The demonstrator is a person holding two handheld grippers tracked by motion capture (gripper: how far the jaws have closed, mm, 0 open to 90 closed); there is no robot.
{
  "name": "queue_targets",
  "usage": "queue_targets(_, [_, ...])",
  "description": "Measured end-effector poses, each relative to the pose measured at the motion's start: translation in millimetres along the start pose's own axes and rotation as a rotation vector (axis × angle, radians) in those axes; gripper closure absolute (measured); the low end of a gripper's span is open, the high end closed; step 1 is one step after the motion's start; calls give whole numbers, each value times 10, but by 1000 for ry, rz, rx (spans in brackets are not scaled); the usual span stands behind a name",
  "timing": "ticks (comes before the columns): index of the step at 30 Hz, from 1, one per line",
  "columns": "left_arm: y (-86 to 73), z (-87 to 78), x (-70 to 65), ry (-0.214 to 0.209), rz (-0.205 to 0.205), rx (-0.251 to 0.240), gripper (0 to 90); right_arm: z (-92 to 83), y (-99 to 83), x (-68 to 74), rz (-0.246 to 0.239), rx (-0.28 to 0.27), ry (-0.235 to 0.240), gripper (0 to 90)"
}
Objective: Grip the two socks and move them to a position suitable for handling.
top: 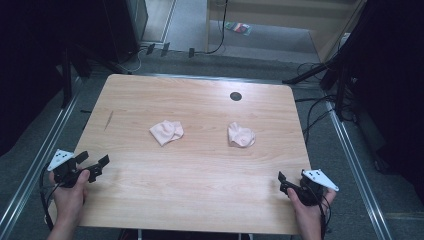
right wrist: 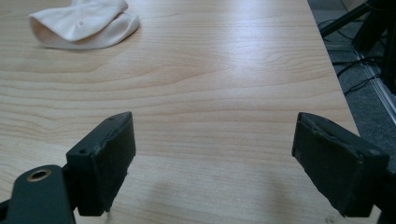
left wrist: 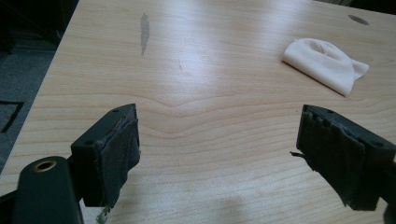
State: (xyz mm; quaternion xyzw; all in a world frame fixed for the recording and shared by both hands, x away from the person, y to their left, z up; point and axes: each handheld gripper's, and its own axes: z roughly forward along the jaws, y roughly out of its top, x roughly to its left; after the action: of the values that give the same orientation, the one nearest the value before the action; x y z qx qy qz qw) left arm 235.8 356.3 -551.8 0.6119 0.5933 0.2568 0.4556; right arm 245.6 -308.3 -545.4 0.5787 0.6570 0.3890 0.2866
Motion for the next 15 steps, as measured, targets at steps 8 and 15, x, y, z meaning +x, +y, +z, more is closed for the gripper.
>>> queue_targets(8, [-1, 2, 0, -3, 3, 5, 136, 20, 18, 15, -6, 1, -18, 138])
queue_targets(15, [0, 6, -4, -3, 5, 8, 136, 3, 61, 55, 5, -6, -20, 140])
